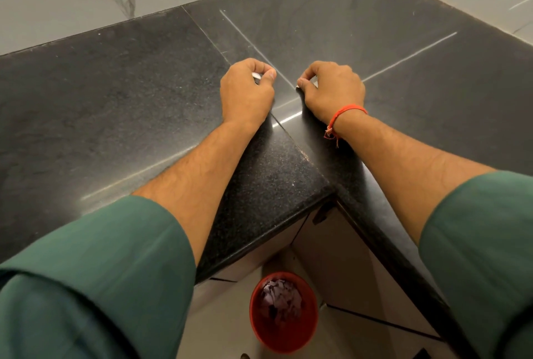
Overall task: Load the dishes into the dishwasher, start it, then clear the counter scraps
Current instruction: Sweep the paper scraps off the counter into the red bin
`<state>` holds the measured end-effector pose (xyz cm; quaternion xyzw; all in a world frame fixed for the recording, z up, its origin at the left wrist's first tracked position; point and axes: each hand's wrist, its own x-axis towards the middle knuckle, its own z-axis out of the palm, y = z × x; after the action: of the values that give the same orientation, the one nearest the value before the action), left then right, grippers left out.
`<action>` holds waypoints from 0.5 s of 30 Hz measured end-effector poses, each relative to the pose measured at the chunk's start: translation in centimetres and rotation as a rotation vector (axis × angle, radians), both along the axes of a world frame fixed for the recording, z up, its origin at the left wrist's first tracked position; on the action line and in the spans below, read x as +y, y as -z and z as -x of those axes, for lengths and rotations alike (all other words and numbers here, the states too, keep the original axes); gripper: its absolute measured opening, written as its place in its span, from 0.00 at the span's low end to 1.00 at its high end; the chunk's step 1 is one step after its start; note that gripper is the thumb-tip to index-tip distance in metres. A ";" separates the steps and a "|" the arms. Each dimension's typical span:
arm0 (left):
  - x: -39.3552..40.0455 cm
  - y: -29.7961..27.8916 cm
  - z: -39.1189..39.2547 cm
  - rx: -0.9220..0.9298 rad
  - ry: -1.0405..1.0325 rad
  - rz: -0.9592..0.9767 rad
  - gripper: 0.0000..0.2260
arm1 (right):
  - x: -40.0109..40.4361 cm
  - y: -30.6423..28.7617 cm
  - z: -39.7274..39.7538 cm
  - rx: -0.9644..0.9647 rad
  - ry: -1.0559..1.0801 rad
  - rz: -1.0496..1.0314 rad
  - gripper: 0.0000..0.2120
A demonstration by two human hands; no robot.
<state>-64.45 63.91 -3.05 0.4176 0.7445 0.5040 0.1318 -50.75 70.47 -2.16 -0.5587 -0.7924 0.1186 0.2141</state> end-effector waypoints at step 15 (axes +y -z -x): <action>-0.1 0.0 0.1 -0.001 0.004 -0.028 0.04 | -3.1 0.1 -1.4 -0.044 -0.084 -0.098 0.13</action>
<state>-64.54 63.79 -3.04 0.4208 0.7365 0.5142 0.1273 -49.37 67.35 -2.27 -0.5162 -0.8246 0.0765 0.2186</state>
